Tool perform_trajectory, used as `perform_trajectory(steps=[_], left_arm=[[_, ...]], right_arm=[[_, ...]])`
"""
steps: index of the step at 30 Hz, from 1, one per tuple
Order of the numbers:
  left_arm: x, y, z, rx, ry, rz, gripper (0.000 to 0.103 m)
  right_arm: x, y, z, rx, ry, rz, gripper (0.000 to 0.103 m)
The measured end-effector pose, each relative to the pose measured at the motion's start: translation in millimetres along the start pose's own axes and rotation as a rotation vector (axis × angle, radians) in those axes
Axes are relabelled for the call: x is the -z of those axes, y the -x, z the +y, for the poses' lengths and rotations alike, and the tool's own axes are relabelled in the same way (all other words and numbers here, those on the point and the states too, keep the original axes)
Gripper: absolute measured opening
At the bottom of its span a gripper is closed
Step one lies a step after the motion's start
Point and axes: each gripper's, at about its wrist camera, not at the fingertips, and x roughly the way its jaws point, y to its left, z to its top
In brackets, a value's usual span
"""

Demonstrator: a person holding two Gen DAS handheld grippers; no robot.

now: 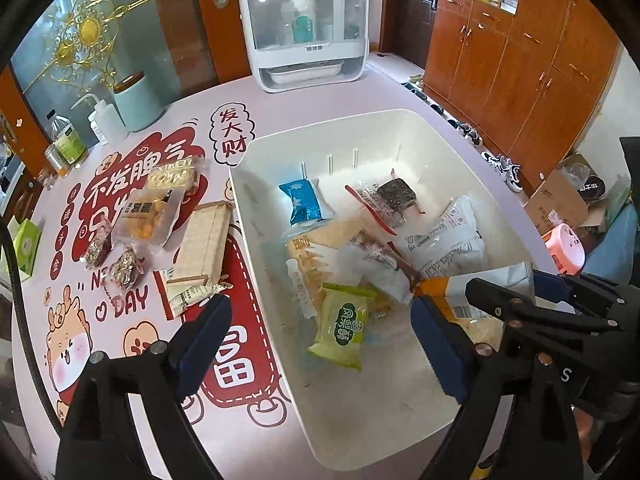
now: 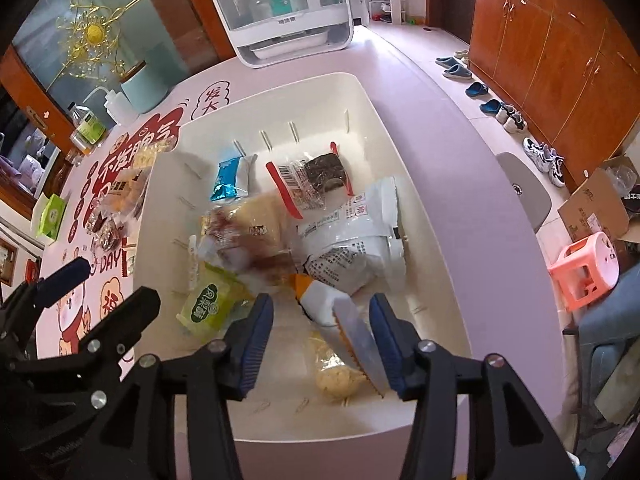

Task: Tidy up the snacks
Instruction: 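Carry the green cake and white-orange bar into the white tray and release both, then move both tools back over the nut packs on the table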

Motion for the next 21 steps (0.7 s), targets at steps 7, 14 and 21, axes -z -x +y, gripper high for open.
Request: perform_trajectory(steps=[7, 14, 21], left_arm=[[6.0, 10.1, 1.1, -0.010, -0.014, -0.006, 0.090], [12.1, 22.3, 6.7, -0.015, -0.034, -0.008, 0.090], [17.3, 36.9, 16.5, -0.022, -0.055, -0.018, 0.090]], right_arm=[[3.0, 4.8, 4.3, -0.002, -0.008, -0.004, 0.051], [8.0, 12.7, 11.3, -0.005, -0.018, -0.017, 0.051], [13.5, 19.4, 20.1, -0.006, -0.048, -0.029, 0.051]])
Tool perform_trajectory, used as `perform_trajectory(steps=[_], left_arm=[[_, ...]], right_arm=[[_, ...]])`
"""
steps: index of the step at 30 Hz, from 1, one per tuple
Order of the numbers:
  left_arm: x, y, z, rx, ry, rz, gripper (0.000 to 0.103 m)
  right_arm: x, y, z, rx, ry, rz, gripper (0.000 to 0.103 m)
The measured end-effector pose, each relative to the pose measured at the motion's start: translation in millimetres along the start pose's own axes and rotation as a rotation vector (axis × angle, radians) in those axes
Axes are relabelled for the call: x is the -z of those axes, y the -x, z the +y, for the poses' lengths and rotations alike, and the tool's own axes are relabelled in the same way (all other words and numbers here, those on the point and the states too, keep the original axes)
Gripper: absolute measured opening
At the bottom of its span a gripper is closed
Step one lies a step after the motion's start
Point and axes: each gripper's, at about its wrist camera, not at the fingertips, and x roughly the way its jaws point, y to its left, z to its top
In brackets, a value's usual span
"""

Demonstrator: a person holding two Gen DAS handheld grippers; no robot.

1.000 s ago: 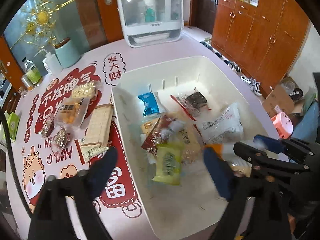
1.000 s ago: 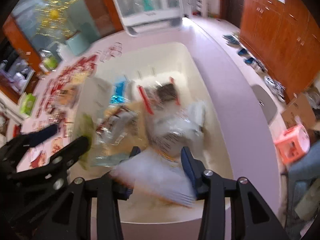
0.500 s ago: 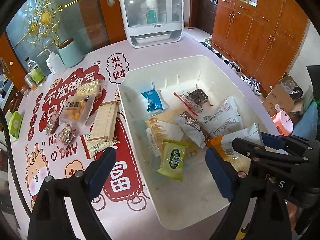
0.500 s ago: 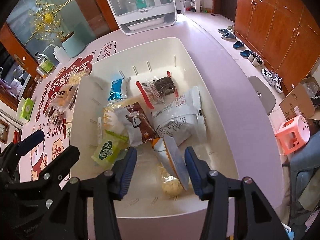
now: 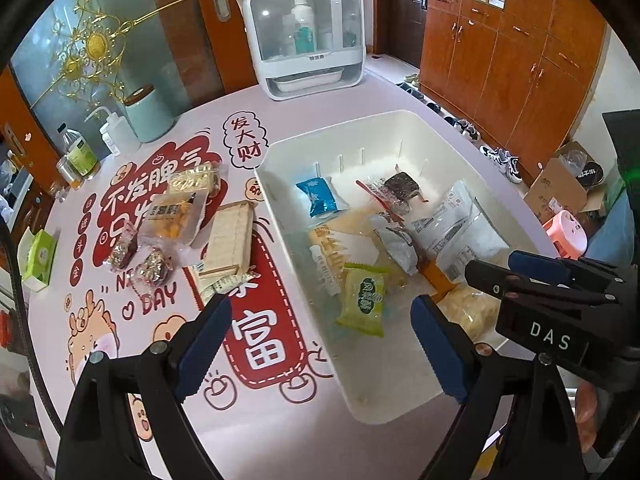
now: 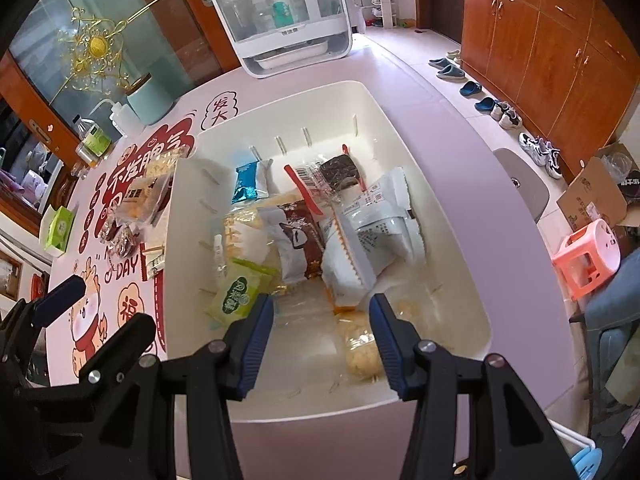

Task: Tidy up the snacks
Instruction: 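Move both tools back over the nut packs on the table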

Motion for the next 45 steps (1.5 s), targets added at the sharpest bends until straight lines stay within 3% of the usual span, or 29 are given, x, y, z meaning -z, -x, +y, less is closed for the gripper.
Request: perform_trajectory(steps=[7, 14, 24, 30, 34, 38, 45], left_arm=[[7.2, 10.7, 23.3, -0.024, -0.013, -0.005, 0.090], [15.9, 17.0, 73.8, -0.061, 0.029, -0.002, 0.090], [21.7, 19.2, 201.7, -0.173, 0.127, -0.028, 0.090], [8.9, 6.0, 278.7, -0.219, 0.074, -0.028, 0.090], [-5.0, -15.7, 309.3, -0.198, -0.002, -0.020, 0.090], [-17.7, -50.5, 325.6, -0.132, -0.119, 0.001, 0.090], [-23.6, -127.9, 340.2, -0.024, -0.228, 0.128, 0.090]], right_arm=[[4.6, 3.2, 17.4, 0.000, -0.010, -0.009, 0.051], [2.5, 1.4, 50.9, -0.013, -0.008, -0.020, 0.051], [-6.5, -5.1, 133.5, -0.064, 0.071, -0.053, 0.051], [-17.0, -21.4, 190.8, -0.089, 0.147, -0.050, 0.051], [-29.3, -39.6, 230.4, -0.123, 0.173, -0.036, 0.051], [-44.2, -69.0, 266.4, -0.160, 0.181, -0.004, 0.051], [-57.6, -146.4, 304.2, -0.157, 0.141, 0.091, 0.051]])
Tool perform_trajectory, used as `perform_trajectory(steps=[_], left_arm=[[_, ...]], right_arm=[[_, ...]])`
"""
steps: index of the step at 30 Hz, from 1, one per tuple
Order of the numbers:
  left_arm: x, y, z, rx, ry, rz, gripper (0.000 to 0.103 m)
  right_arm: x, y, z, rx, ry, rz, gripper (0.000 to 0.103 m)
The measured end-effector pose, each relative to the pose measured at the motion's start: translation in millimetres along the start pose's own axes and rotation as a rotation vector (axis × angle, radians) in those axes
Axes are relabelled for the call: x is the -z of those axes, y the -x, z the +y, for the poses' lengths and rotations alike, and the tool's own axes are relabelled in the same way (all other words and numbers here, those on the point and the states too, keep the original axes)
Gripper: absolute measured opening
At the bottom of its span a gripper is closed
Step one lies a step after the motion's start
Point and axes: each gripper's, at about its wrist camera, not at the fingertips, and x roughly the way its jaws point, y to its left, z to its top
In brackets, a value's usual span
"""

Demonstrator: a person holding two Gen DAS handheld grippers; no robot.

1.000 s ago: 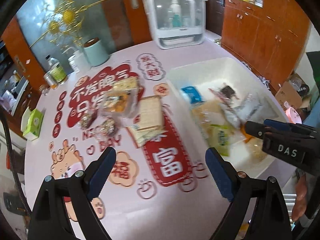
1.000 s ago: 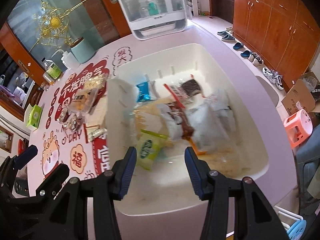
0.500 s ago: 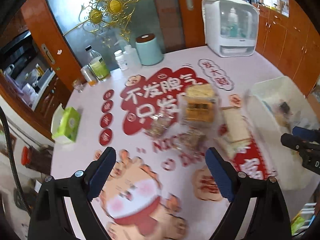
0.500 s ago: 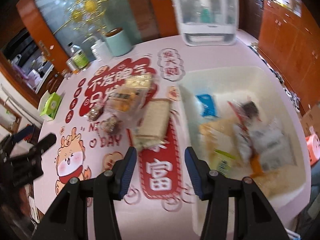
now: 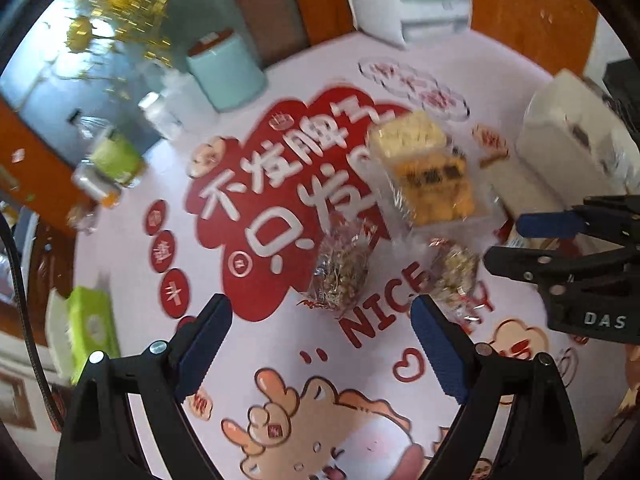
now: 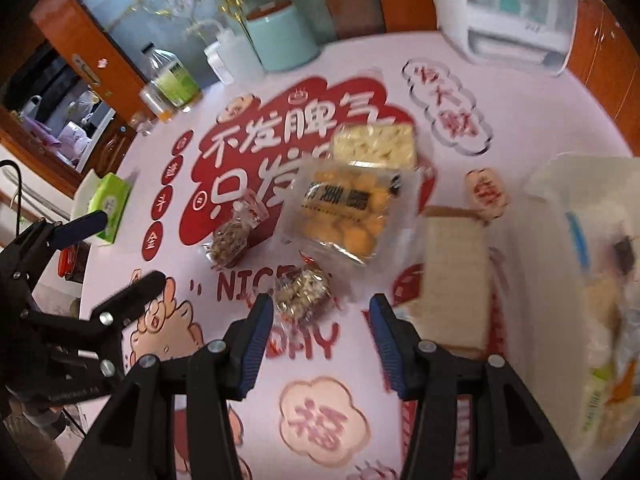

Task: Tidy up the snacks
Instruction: 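Move both tools back over the nut packs on the table, then grasp a nut pack with the left tool while the right tool grasps another nut pack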

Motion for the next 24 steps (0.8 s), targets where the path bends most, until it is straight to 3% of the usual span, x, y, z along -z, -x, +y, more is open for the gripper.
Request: perform_trajectory(steps=[7, 11, 17, 20, 22, 23, 24], left_arm=[[-10.1, -53.9, 13.6, 0.056, 0.014, 0.068, 0.090], [-16.2, -75.1, 23.6, 0.095, 0.048, 0.095, 0.090], [-22.0, -95.1, 19.2, 0.130, 0.036, 0.117, 0.089], [-21.3, -103.2, 11.7, 0.151, 0.016, 0.137, 0.072], [-20.5, -105.3, 9.1, 0.162, 0.014, 0.140, 0.053], [-20.3, -106.5, 7.5, 0.170, 0.016, 0.141, 0.048], [-20.0, -105.2, 6.6, 0.189, 0.026, 0.136, 0.035]], right_arm=[[-1.7, -55.4, -3.0, -0.028, -0.095, 0.091, 0.052], [-1.8, -63.2, -1.4, -0.080, -0.115, 0.088, 0.052], [0.2, -69.0, 5.3, -0.073, -0.077, 0.104, 0.049], [0.6, -68.7, 3.0, -0.074, -0.075, 0.102, 0.049], [0.9, -68.3, 1.4, -0.072, -0.074, 0.102, 0.049], [1.1, -68.1, -0.1, -0.071, -0.077, 0.104, 0.049], [1.7, -67.5, -1.5, -0.069, -0.079, 0.106, 0.049]])
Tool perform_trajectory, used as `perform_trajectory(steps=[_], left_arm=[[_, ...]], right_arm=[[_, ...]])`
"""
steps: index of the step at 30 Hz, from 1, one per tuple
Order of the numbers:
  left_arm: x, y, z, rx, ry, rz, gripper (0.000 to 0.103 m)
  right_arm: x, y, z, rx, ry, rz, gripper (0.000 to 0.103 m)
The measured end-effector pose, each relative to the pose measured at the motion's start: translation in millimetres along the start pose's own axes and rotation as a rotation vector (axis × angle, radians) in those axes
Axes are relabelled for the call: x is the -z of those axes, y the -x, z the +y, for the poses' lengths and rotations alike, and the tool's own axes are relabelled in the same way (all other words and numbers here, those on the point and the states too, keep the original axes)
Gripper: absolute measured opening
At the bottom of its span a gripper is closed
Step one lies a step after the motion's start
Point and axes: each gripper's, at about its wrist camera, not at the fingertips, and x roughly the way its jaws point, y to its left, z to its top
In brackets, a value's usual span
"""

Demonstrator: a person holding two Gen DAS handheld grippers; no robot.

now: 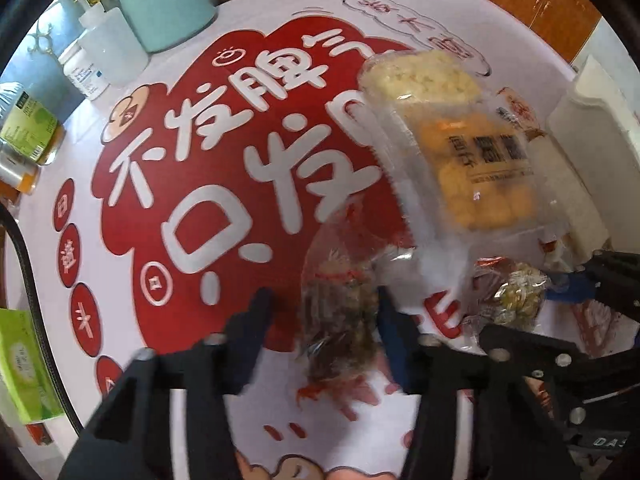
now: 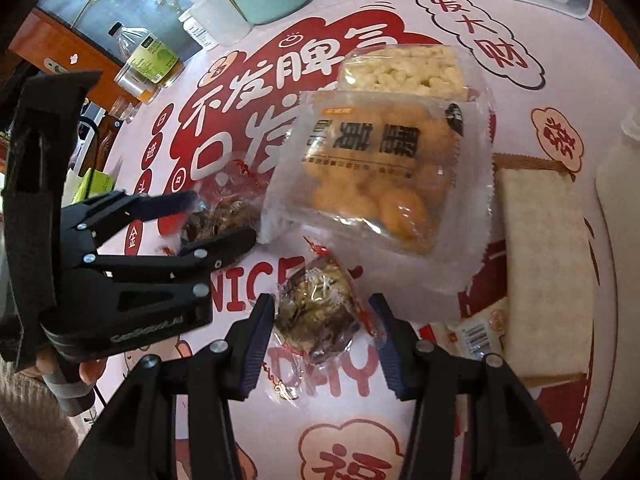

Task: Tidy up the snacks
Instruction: 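Grasp a nut pack with the left tool while the right tool grasps another nut pack, then carry both nut packs into the white tray and release them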

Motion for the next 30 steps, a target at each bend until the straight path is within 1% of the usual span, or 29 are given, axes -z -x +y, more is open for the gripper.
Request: perform_trajectory(steps=[5, 8, 13, 20, 23, 24, 27, 30], left_arm=[[11.9, 5.4, -7.4, -0.039, 0.039, -0.013, 0.035], [28.1, 10.7, -12.8, -0.019, 0.100, -0.004, 0.035], [58.7, 28.9, -29.2, -0.014, 0.170, -0.001, 0.035], [89.8, 68.7, -63.3, -0.028, 0.246, -0.029, 0.035], [99.7, 82.7, -79.1, -0.020, 0.286, -0.040, 0.035], [103.2, 88.5, -88.3, -0.029, 0.296, -0.045, 0.035], [107.6, 99.7, -108.1, -0.051, 0.306, -0.060, 0.035], [107.8, 110.5, -128.9, -0.047, 0.318, -0.073, 0.035]], right_arm=[[2.5, 2.5, -4.4, 0.008, 0.004, -0.002, 0.049], [7.5, 5.6, -5.1, 0.021, 0.020, -0.002, 0.048], [22.6, 14.8, -4.5, 0.040, 0.063, -0.006, 0.048], [48.1, 45.0, -2.0, 0.048, 0.144, -0.043, 0.048], [63.4, 58.0, -4.2, 0.049, 0.175, -0.046, 0.048], [70.5, 63.9, -6.1, 0.052, 0.187, -0.046, 0.048], [85.8, 78.9, -12.2, 0.059, 0.210, -0.051, 0.048], [99.7, 96.5, -22.0, 0.072, 0.229, -0.061, 0.048]])
